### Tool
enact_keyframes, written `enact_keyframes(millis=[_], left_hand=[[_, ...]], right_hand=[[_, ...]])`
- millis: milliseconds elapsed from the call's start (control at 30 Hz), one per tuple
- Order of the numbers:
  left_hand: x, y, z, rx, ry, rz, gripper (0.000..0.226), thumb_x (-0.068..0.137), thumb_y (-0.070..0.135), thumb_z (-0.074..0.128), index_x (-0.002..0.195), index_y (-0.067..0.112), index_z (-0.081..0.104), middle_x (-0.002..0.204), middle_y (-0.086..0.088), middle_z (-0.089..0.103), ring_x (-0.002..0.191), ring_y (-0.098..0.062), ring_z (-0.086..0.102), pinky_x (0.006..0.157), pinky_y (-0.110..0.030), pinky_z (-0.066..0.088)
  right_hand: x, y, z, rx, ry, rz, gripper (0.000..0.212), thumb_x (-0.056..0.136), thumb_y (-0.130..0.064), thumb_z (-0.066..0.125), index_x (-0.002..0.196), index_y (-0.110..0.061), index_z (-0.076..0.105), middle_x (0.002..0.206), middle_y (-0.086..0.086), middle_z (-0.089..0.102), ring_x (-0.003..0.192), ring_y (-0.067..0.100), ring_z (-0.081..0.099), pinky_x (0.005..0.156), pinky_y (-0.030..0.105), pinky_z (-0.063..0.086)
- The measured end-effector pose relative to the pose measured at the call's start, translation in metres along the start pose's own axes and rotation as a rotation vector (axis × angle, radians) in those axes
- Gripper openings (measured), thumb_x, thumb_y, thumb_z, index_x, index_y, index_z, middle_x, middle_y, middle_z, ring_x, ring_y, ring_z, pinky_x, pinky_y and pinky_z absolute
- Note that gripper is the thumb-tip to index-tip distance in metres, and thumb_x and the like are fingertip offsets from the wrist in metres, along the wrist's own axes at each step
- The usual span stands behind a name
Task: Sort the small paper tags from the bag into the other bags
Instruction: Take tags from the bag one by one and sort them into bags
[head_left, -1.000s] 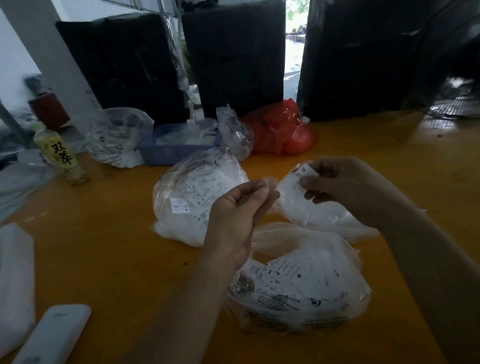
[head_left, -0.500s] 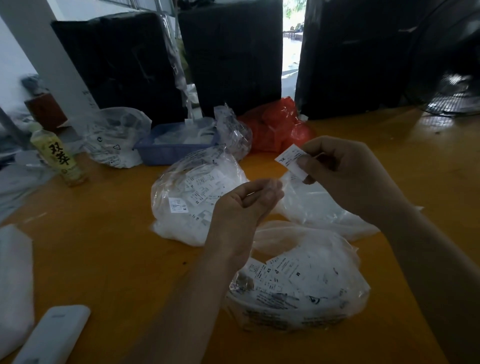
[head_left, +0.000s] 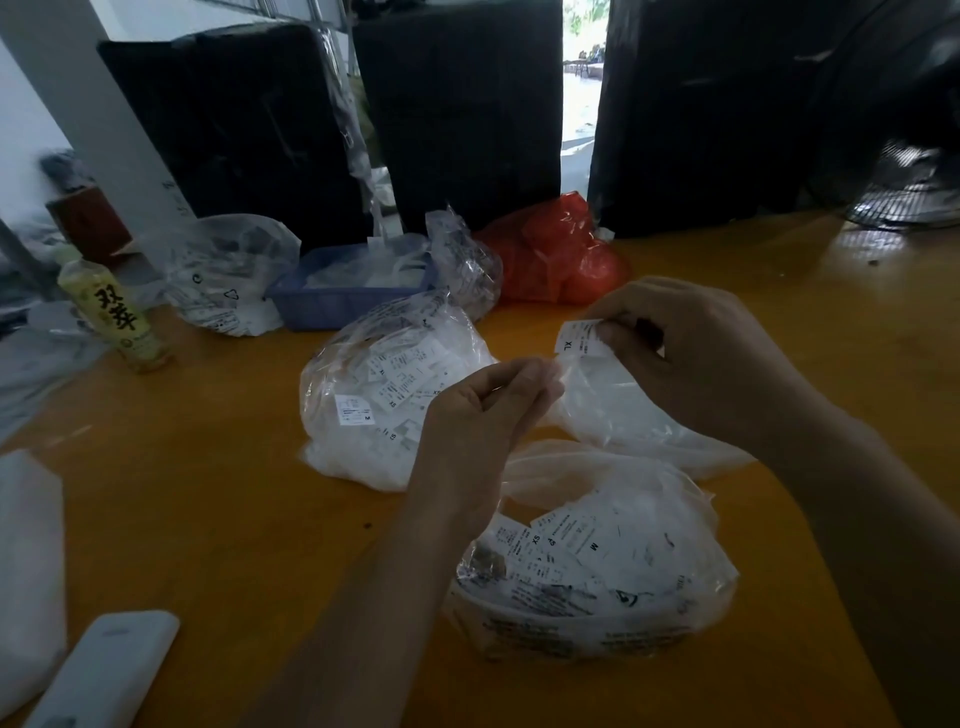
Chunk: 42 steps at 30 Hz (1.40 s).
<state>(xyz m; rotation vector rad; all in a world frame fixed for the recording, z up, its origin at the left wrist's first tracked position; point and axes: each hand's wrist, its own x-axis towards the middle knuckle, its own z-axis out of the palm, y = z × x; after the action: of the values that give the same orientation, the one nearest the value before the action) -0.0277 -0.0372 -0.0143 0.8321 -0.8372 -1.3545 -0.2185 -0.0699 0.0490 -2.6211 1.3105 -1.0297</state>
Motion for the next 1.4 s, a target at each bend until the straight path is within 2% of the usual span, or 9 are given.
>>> enact_keyframes(millis=[167,367,500,667,867,967,1167,1267,1400], left_hand=[[0.003,-0.002,-0.002,0.02,0.021,0.004,0.021,0.092,0.011,0.07,0.111,0.003,0.075,0.114,-0.014,0.078,0.11,-0.023,0.075,0.088,-0.021,0.059],[0.001,-0.002,-0.002,0.053,-0.023,-0.015,0.018,0.098,0.002,0.066,0.115,0.003,0.071,0.113,-0.013,0.078,0.112,-0.023,0.074,0.088,-0.019,0.058],[0.001,-0.001,-0.001,0.089,-0.026,-0.01,0.023,0.096,0.005,0.069,0.12,0.002,0.069,0.116,-0.012,0.078,0.116,-0.023,0.072,0.095,-0.024,0.058],[0.0,0.001,0.002,0.102,0.014,-0.011,0.044,0.073,0.027,0.087,0.111,0.008,0.075,0.109,-0.018,0.078,0.112,-0.025,0.074,0.093,-0.026,0.059],[0.0,-0.001,-0.001,0.129,0.055,0.004,0.022,0.09,0.013,0.077,0.11,0.005,0.073,0.101,-0.016,0.08,0.099,-0.024,0.077,0.078,-0.025,0.061],[-0.001,0.002,-0.001,0.13,0.056,0.005,0.015,0.094,0.01,0.074,0.108,0.006,0.075,0.097,-0.017,0.08,0.092,-0.022,0.079,0.075,-0.023,0.061],[-0.003,0.005,-0.001,0.218,0.039,-0.02,0.012,0.098,0.012,0.07,0.109,0.011,0.074,0.101,-0.009,0.081,0.094,-0.023,0.079,0.067,-0.027,0.062],[-0.003,0.004,-0.001,0.246,0.035,-0.013,0.013,0.098,0.012,0.07,0.11,0.012,0.072,0.098,-0.01,0.081,0.092,-0.022,0.079,0.067,-0.026,0.062],[-0.003,0.003,0.001,0.201,0.012,-0.018,0.02,0.095,0.006,0.072,0.115,0.007,0.07,0.099,-0.015,0.08,0.094,-0.026,0.079,0.077,-0.023,0.062]], right_hand=[[-0.001,-0.002,0.001,0.09,0.056,0.021,0.022,0.1,-0.02,0.06,0.12,-0.018,0.067,0.102,-0.013,0.061,0.092,0.005,0.06,0.073,0.012,0.049],[0.0,-0.001,0.004,0.001,0.033,0.001,0.014,0.101,-0.017,0.062,0.113,-0.02,0.069,0.097,-0.014,0.062,0.084,0.006,0.057,0.067,0.004,0.041],[0.0,0.001,0.005,-0.032,0.014,-0.001,0.015,0.1,-0.016,0.061,0.112,-0.02,0.069,0.098,-0.015,0.06,0.084,0.008,0.057,0.068,0.009,0.037],[0.0,0.003,0.004,-0.044,-0.041,-0.019,0.015,0.1,-0.016,0.06,0.113,-0.018,0.069,0.097,-0.014,0.06,0.081,0.009,0.056,0.067,0.016,0.04],[-0.001,0.005,0.004,-0.014,-0.08,-0.041,0.017,0.1,-0.018,0.061,0.113,-0.022,0.069,0.098,-0.011,0.065,0.081,0.009,0.059,0.069,0.024,0.048],[-0.001,0.007,0.006,-0.014,-0.126,-0.039,0.021,0.101,-0.02,0.058,0.117,-0.027,0.07,0.105,-0.009,0.067,0.089,0.011,0.062,0.076,0.033,0.053],[0.0,0.01,0.007,0.045,-0.134,-0.017,0.021,0.101,-0.021,0.059,0.116,-0.03,0.07,0.102,-0.016,0.066,0.087,-0.001,0.059,0.071,0.015,0.042],[0.0,0.01,0.009,0.056,-0.148,0.006,0.02,0.1,-0.023,0.06,0.115,-0.031,0.069,0.099,-0.019,0.065,0.087,-0.005,0.059,0.07,0.012,0.041],[0.0,0.009,0.012,0.03,-0.112,0.03,0.018,0.1,-0.022,0.06,0.115,-0.028,0.069,0.1,-0.015,0.066,0.085,0.002,0.059,0.07,0.012,0.042]])
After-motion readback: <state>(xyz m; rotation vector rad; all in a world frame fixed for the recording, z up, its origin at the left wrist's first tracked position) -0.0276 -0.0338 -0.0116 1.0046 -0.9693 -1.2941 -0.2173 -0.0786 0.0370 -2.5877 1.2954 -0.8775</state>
